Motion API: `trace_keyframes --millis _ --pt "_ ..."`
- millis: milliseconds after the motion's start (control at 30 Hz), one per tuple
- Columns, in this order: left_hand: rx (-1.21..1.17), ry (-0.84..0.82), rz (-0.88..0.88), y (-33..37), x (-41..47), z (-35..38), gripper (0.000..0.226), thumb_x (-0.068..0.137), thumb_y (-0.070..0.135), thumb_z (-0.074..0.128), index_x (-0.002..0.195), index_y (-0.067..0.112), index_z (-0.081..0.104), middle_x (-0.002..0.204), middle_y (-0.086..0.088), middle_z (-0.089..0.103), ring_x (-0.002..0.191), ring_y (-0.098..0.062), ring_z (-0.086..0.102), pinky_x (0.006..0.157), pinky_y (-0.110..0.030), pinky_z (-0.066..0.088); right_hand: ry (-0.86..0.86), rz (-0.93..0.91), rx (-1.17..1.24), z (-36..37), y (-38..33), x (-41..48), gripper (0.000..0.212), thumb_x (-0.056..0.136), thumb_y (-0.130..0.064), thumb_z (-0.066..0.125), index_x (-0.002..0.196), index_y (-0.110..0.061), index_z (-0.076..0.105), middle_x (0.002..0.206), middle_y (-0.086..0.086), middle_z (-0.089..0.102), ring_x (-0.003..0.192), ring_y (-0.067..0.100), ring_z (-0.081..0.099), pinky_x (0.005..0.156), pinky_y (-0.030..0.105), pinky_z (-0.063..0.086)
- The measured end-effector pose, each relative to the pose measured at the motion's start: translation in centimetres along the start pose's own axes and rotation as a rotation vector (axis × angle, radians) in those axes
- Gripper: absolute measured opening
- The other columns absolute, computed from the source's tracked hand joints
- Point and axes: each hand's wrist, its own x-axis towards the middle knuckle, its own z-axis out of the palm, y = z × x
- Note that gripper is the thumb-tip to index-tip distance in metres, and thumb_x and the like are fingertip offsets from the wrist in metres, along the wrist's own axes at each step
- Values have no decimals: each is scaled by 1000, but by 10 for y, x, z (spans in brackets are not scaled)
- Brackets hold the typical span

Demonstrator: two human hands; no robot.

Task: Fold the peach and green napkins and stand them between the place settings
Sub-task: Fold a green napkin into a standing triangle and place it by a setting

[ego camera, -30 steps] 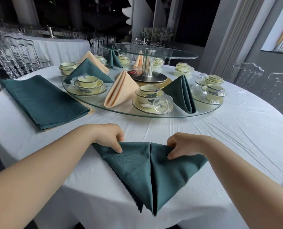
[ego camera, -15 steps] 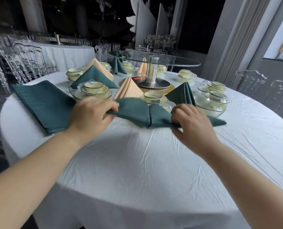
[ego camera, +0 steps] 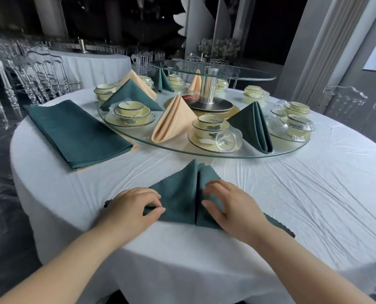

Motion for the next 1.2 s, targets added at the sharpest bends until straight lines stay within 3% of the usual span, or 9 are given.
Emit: trace_keyframes --millis 100,300,433,600,700,800,867,1033,1200 --pt "-25 -33 -59 6 3 0 13 80 26 68 83 13 71 92 21 52 105 3 41 76 3 27 -75 -61 -17 12 -17 8 48 86 -47 34 112 -16 59 117 -2 60 107 18 56 86 21 41" --pt "110 -109 -300 2 9 -18 44 82 49 59 119 25 55 121 11 53 118 -11 44 93 -21 32 -150 62 -29 15 -21 9 33 92 -39 43 114 -16 52 124 -7 47 108 16 51 79 26 39" --pt "119 -341 -517 -8 17 -42 19 80 48 61 88 31 57 96 8 56 92 -12 53 74 -24 39 -139 77 -29 19 -21 7 36 92 -40 42 116 -13 50 126 -3 44 104 19 52 72 24 34" --pt "-45 -536 -564 -20 24 -65 40 69 45 71 56 17 46 51 8 39 47 -6 34 45 -17 25 -88 58 -66 25 -19 8 55 75 -49 24 85 -13 64 88 0 64 90 24 60 82 26 44" --pt "-386 -429 -623 -14 20 -68 23 76 17 72 61 9 56 45 5 53 39 -4 46 37 -13 31 -136 72 -37 21 -23 8 63 80 -52 17 102 -13 60 105 0 61 102 20 54 86 23 36" --pt "-716 -226 -666 -1 23 -66 15 86 -2 56 72 4 57 50 0 63 43 -5 60 38 -13 42 -163 35 68 13 -14 7 31 95 -27 36 120 -15 53 131 -5 50 120 13 45 92 15 29" --pt "-825 -69 -636 12 28 -67 15 86 -3 54 75 6 58 50 1 63 44 -5 60 41 -15 48 -209 59 152 0 -8 3 32 90 -14 43 120 -12 50 140 -6 40 126 11 39 91 11 26" --pt "-822 81 -429 62 48 -57 18 83 1 59 72 15 62 55 9 66 54 -1 60 53 -19 52 -236 116 -21 -24 20 -16 45 65 -31 32 99 -22 59 109 -9 60 111 13 46 91 16 28" --pt "-707 55 -231 115 59 -25 14 76 9 69 66 18 67 62 6 67 63 -8 58 65 -30 51 -277 156 10 -25 25 -26 36 81 -17 39 110 -22 60 119 -9 58 115 12 46 92 22 37"
